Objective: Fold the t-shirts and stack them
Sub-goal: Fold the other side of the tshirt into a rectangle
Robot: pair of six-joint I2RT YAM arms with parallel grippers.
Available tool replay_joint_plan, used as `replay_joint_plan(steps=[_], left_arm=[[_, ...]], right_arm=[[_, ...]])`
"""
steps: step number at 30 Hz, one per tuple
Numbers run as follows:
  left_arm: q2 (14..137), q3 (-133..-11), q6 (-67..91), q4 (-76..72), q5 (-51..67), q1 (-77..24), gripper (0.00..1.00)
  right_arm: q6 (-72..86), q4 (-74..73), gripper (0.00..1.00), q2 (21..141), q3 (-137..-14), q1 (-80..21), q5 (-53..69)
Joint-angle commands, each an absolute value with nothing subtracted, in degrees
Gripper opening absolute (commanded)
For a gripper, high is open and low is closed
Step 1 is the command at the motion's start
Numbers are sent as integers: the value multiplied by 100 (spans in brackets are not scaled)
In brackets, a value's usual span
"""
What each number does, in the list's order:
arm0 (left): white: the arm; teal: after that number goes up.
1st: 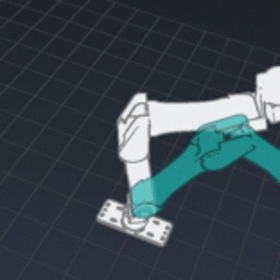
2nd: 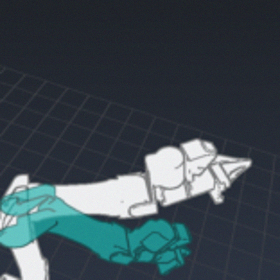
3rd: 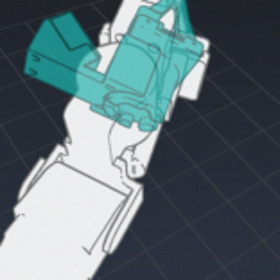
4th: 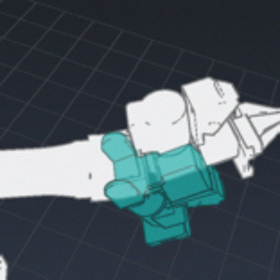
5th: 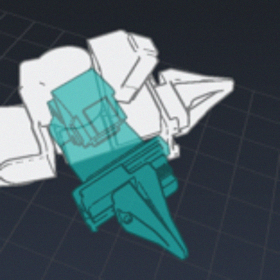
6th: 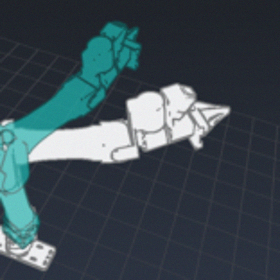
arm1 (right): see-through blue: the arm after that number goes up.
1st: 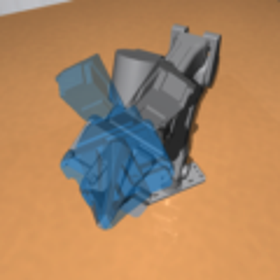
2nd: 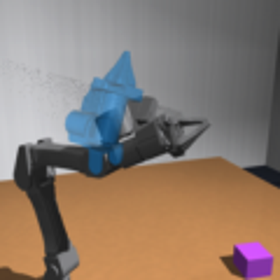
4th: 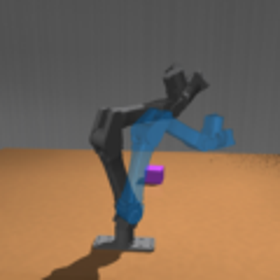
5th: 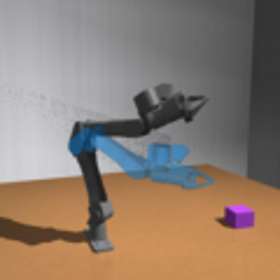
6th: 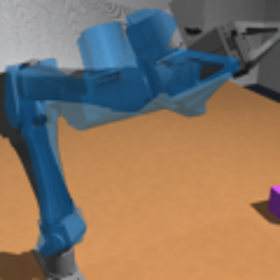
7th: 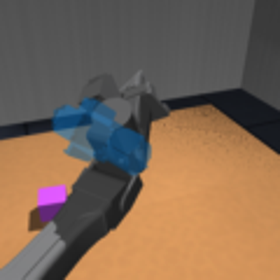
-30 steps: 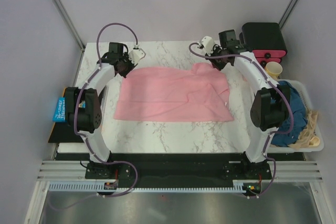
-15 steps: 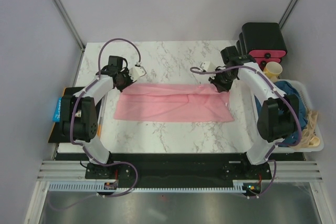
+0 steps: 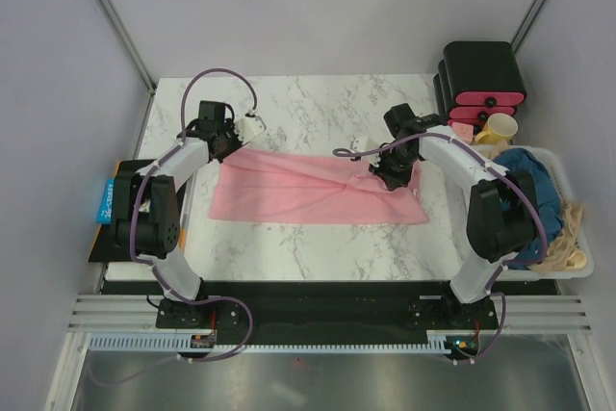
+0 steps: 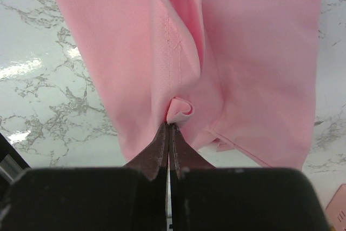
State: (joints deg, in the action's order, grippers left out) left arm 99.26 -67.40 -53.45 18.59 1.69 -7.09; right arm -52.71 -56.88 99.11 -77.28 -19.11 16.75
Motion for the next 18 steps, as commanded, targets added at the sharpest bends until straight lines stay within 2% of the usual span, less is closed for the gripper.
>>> replay_joint_plan(steps=[1,13,18], left_arm=[[9818,-6645,-5475,1591,105,-677,2],[9606,-6478,-5721,1802,194,-677,2],[9598,-6451,-5836,1846,167,-677,2]], right_arm=[[-5379,-5581,0,9993,-7752,-1916,1644],[-5528,-5757,0,9967,-7787,-1942,1643],[-5625,-5941,7,10019,-7822,-2021,1626]])
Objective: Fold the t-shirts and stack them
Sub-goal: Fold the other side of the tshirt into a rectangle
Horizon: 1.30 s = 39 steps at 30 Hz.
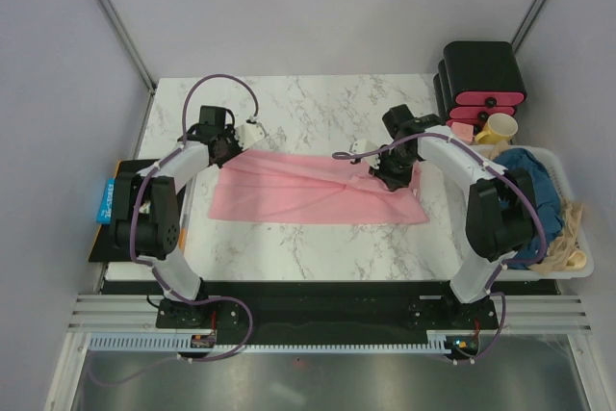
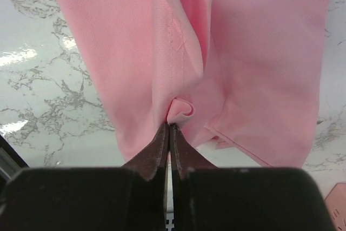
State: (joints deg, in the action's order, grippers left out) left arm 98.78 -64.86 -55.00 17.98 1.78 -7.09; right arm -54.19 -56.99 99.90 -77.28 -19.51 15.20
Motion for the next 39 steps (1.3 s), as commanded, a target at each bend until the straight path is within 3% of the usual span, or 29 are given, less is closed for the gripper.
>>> replay_joint_plan(steps=[1,6,7,10,12,13,15,31,39], left_arm=[[9589,-6442,-5853,1872,167,-677,2],[9484,-6346,-6029,1968,202,-668,2],[9466,-6337,-6055,2030,211,-668,2],[9404,-6293,-6196,2188,237,-668,10],[9343,-6284,-6284,2354,307,-659,17],[9291,-6275,-6310,2399,334,-659,26],[9220,-6275,-6372,2548,378,-659,29],[9255,-6398,-5845,2795,457,-615,28],[9229,-6337,-5573,2812,466,-615,28]], right_arm=[[-5642,-5959,12,10020,-7822,-2030,1626],[-5721,-6073,21,9984,-7805,-2065,1600],[-5739,-6099,30,9976,-7805,-2074,1591],[-5809,-6135,40,9941,-7805,-2083,1530],[-5810,-6135,41,9940,-7813,-2083,1468],[-5818,-6152,43,9932,-7813,-2092,1450],[-5827,-6152,43,9897,-7796,-2083,1415],[-5643,-6029,45,9694,-7348,-2425,1705],[-4879,-5020,45,9563,-6856,-2795,1750]])
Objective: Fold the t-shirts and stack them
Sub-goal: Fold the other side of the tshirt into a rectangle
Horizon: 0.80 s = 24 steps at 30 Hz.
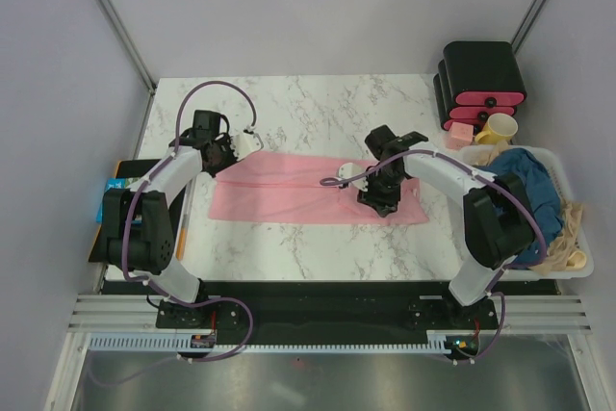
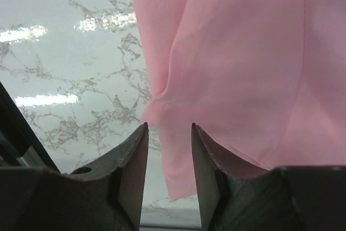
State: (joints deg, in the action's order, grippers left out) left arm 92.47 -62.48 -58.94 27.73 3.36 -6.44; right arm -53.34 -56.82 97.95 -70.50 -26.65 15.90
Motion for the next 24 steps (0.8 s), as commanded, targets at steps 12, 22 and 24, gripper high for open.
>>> replay_joint_plan(steps=[12,22,24], left_arm=[[9079,-6223,-5423,2821,413,-624,28],[9053,-6214,-5484,2830,360,-615,28],[9062,-6223,-5458,2821,387,-615,28]], right_arm=[[-4333,-4114,46,9747,-6644,-3006,1643],[-4544,-4377,47,9703,-6565,-3278,1679],[-4553,-4377,47,9729,-6522,-3296,1644]])
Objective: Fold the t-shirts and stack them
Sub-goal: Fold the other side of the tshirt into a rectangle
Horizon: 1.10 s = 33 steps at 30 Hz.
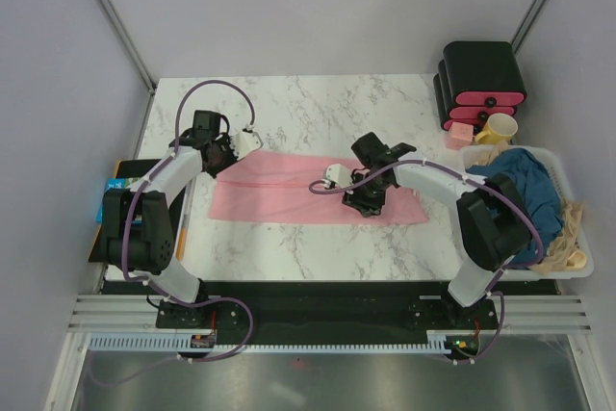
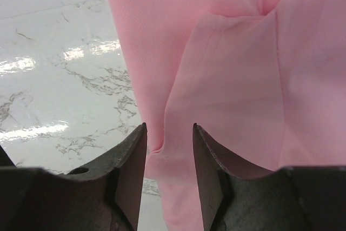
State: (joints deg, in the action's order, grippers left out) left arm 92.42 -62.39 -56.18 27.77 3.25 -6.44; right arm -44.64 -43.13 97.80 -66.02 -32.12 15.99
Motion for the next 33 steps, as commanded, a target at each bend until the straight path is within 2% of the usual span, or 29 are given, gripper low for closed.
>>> replay_joint_plan(steps=[1,11,15,18,19,20,22,33], left_arm=[[9079,-6223,-5441,2821,387,-615,28],[9070,-6231,-5484,2830,439,-615,28],[9044,-6249,-5520,2830,466,-615,28],[9061,-6249,-5520,2821,475,-615,27],[9062,-6249,-5520,2821,475,-615,28],[9062,-6249,-5511,2830,475,-615,28],[9062,-6249,-5511,2830,492,-615,28],[9097,-6258,-5528,2821,501,-615,28]], right_arm=[[-4544,-4351,47,9747,-6513,-3296,1609],[-4403,-3920,47,9940,-6372,-3296,1064],[-4368,-3780,44,10002,-6363,-3296,888],[-4359,-3735,33,10002,-6363,-3296,756],[-4359,-3735,27,10011,-6363,-3296,721],[-4368,-3735,14,10002,-6363,-3296,695],[-4403,-3762,1,9958,-6372,-3296,650],[-4922,-4473,0,9475,-6653,-3287,501]])
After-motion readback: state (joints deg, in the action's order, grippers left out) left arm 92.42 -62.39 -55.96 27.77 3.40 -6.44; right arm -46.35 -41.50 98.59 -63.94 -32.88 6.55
